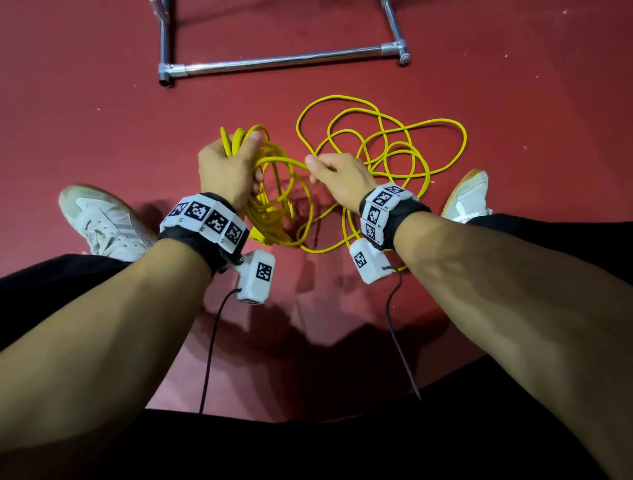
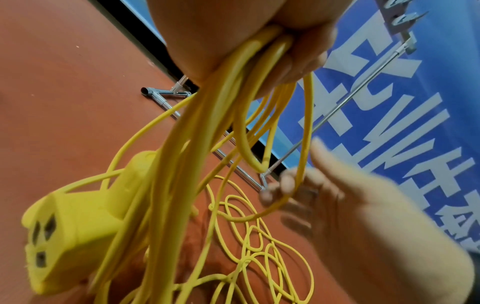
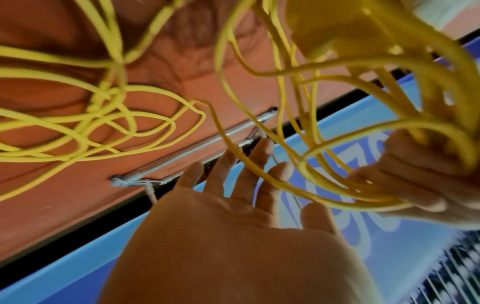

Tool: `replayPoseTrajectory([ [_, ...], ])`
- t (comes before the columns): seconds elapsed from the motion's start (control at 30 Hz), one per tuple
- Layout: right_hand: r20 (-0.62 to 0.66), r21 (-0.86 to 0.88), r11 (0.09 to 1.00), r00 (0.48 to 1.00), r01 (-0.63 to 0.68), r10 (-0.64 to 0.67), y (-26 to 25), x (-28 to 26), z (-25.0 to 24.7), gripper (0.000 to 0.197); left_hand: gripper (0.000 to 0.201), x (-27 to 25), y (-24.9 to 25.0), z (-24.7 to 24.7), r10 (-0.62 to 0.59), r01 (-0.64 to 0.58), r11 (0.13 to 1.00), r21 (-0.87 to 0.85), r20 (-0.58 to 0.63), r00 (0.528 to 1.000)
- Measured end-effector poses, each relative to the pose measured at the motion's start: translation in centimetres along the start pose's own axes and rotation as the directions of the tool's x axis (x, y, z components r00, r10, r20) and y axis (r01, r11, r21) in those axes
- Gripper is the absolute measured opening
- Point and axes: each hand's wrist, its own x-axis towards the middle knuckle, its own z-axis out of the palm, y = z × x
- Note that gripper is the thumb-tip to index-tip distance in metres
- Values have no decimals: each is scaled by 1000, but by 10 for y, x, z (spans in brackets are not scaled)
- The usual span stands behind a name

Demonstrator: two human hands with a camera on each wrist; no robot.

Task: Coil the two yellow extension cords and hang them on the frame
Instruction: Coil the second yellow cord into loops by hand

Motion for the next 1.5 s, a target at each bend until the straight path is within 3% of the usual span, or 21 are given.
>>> replayPoseTrajectory([
  [0.13, -59, 67, 998, 998, -19, 23, 14, 1, -8, 50, 30, -7, 0, 1, 24, -25, 1000, 9, 94, 995],
  [0.23, -147, 90, 993, 987, 75, -61, 1, 9, -15, 45, 31, -11, 2, 4, -9, 5, 1000, 25, 173, 985],
  [0.37, -122, 34, 977, 972, 209, -203, -29, 13, -17, 30, 37, -13, 2, 8, -44, 30, 998, 63, 233, 971],
  [0.53, -73, 70, 965, 966, 253, -248, -45, 10, -3, 26, 42, -6, -5, 6, -27, 10, 991, 134, 129, 991],
  [0.63, -60, 54, 973, 973, 224, -221, -37, 5, -1, 36, 39, -4, -4, 2, 7, -18, 988, 150, 72, 997],
  [0.77, -16, 12, 997, 997, 79, -79, -16, -1, -2, 59, 37, -1, 0, 0, 49, -55, 990, 134, 41, 998],
  [0.87, -18, 24, 1000, 1000, 0, 0, 2, -4, -7, 58, 36, -1, 1, -1, 56, -64, 990, 124, 69, 996],
  [1.03, -151, 104, 991, 986, 86, -70, -7, 4, -14, 65, 35, -9, 1, 0, 47, -88, 978, 191, 208, 977],
  [1.17, -84, 36, 981, 979, 189, -185, -28, 5, -14, 58, 33, -14, 1, 3, 30, -84, 978, 190, 272, 962],
  [1.27, 1, -22, 974, 974, 225, -225, -44, 2, -1, 51, 34, -12, -1, 4, 22, -71, 979, 189, 247, 969],
  [1.5, 4, -12, 974, 974, 227, -227, -50, -1, 5, 54, 29, -5, -9, 2, 20, -40, 993, 113, 175, 984],
])
